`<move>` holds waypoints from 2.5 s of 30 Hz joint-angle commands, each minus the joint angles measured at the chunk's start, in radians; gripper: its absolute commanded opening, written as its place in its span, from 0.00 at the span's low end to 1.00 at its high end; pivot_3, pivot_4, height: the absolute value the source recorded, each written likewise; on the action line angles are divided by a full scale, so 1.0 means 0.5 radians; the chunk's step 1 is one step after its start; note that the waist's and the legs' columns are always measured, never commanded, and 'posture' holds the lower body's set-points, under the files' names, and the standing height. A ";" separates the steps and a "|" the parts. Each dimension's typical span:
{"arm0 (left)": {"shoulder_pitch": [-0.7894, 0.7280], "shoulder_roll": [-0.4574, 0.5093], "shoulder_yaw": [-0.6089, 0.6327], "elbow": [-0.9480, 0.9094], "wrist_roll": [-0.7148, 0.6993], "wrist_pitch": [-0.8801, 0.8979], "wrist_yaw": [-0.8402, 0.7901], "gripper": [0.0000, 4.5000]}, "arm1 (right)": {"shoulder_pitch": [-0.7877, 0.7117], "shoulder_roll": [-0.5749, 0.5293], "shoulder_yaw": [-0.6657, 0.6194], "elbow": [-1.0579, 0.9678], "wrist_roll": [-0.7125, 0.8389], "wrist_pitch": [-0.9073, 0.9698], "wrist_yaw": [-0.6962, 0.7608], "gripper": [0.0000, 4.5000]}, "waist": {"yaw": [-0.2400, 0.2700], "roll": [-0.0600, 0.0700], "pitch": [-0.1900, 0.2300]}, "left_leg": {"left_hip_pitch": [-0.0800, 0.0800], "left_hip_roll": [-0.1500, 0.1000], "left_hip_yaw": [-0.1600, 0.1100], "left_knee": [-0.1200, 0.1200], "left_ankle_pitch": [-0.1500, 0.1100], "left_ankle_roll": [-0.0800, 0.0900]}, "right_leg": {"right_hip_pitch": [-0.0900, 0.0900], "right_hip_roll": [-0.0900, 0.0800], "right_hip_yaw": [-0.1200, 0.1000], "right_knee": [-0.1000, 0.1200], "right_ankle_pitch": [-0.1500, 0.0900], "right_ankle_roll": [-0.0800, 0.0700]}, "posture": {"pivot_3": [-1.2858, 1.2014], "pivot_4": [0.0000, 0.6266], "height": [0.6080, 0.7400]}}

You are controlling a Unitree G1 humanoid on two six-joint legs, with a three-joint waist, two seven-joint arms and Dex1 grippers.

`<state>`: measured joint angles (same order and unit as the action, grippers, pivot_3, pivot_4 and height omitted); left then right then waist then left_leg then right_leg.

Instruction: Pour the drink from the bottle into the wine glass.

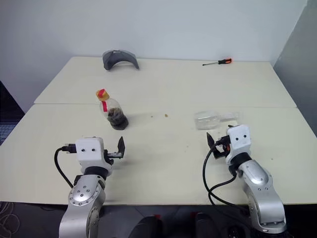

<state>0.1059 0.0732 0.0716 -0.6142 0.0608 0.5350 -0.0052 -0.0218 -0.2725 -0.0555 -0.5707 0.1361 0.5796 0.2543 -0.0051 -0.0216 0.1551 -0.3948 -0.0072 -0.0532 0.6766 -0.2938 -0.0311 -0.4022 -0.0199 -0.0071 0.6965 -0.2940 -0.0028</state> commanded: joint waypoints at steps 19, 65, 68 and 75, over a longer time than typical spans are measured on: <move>0.322 -0.003 0.042 -0.296 -0.110 -0.061 -0.032 0.99 | 0.155 0.004 0.051 -0.166 -0.044 -0.001 -0.070 1.00 | 0.000 0.000 0.000 | 0.001 0.001 0.000 0.000 0.000 0.000 | 0.000 0.000 0.000 0.000 0.000 0.000 | 0.52 0.24 1.00; -1.098 0.356 0.296 1.525 -0.352 -0.633 -0.315 0.99 | -0.816 -0.053 0.282 0.431 0.817 -0.222 1.042 1.00 | 0.006 0.001 0.005 | 0.028 0.000 -0.007 -0.013 -0.001 0.002 | 0.034 -0.001 -0.008 -0.028 0.003 0.003 | 0.52 0.24 1.00; -1.181 0.367 0.280 1.674 -0.351 -0.711 -0.352 0.99 | -0.824 -0.058 0.273 0.418 0.828 -0.204 1.022 1.00 | 0.006 0.001 0.005 | 0.028 0.000 -0.007 -0.012 -0.001 0.002 | 0.034 -0.001 -0.008 -0.028 0.003 0.003 | 0.52 0.24 1.00; -1.393 0.376 0.260 2.092 -0.306 -0.947 -0.343 0.95 | -0.828 -0.039 0.282 0.393 0.837 -0.202 0.971 1.00 | 0.006 0.001 0.005 | 0.027 0.000 -0.007 -0.013 -0.001 0.002 | 0.033 -0.001 -0.008 -0.028 0.003 0.003 | 0.52 0.24 1.00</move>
<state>-0.5666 0.2501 0.2048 0.4201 -0.0985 0.1090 -0.1832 -0.4149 -0.2980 0.0987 -0.3320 0.5343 0.4896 0.7503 -0.0023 -0.0212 0.1577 -0.3812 -0.0073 -0.0566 0.6702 -0.2944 -0.0300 -0.3857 -0.0206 -0.0110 0.6826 -0.2925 -0.0012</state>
